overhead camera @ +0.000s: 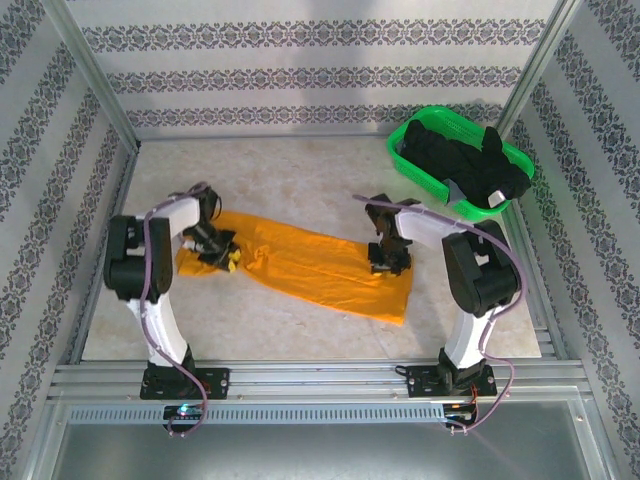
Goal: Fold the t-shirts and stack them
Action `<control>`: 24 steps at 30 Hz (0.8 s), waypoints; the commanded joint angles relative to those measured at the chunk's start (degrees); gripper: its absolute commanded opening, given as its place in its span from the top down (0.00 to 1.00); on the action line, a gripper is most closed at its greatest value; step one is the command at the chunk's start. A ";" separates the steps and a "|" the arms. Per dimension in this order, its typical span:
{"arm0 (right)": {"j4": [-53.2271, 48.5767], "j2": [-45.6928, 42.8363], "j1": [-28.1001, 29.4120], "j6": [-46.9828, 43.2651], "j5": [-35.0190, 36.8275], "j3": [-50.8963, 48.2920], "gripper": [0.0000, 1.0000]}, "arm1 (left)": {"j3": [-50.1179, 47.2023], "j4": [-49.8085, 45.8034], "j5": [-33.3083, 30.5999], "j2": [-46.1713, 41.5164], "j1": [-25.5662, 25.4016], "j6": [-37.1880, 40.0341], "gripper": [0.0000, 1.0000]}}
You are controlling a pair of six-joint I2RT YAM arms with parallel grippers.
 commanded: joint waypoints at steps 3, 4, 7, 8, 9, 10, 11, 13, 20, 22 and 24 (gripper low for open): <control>0.65 -4.49 7.78 12.81 -1.64 -8.43 0.74 | 20.18 32.33 -4.55 19.56 -3.46 5.16 0.79; 1.67 -4.83 9.75 15.27 -2.59 -9.26 0.74 | 23.62 32.15 -3.91 22.25 -4.59 4.79 0.79; 5.88 -4.79 15.24 22.98 -6.07 -10.35 0.74 | 34.48 31.63 -1.85 29.73 -7.53 3.47 0.79; 7.35 -4.43 16.63 25.05 -7.13 -10.14 0.74 | 37.36 31.41 -1.44 31.78 -8.26 3.00 0.79; 9.15 -3.77 18.05 27.06 -8.33 -9.55 0.74 | 40.98 31.36 -0.93 34.11 -9.09 2.42 0.78; 11.09 -2.91 19.04 28.86 -9.58 -8.71 0.74 | 44.26 31.64 -0.35 36.28 -9.69 1.64 0.78; 12.49 -2.27 19.61 30.17 -10.64 -7.77 0.74 | 47.07 31.83 0.42 38.08 -10.12 1.09 0.77; 14.99 -1.24 20.19 32.16 -12.02 -5.61 0.73 | 53.36 31.77 1.93 41.67 -10.74 0.16 0.75; 11.31 -7.24 17.99 32.92 -9.07 -2.24 0.66 | 55.32 27.65 0.83 35.87 -9.89 3.56 0.63; 9.38 -11.07 16.81 32.86 -8.31 -3.40 0.63 | 49.84 27.40 -0.09 29.93 -9.80 5.20 0.60; 6.95 -16.19 15.64 32.10 -7.01 -5.33 0.62 | 41.82 27.56 -0.95 22.91 -9.92 6.65 0.57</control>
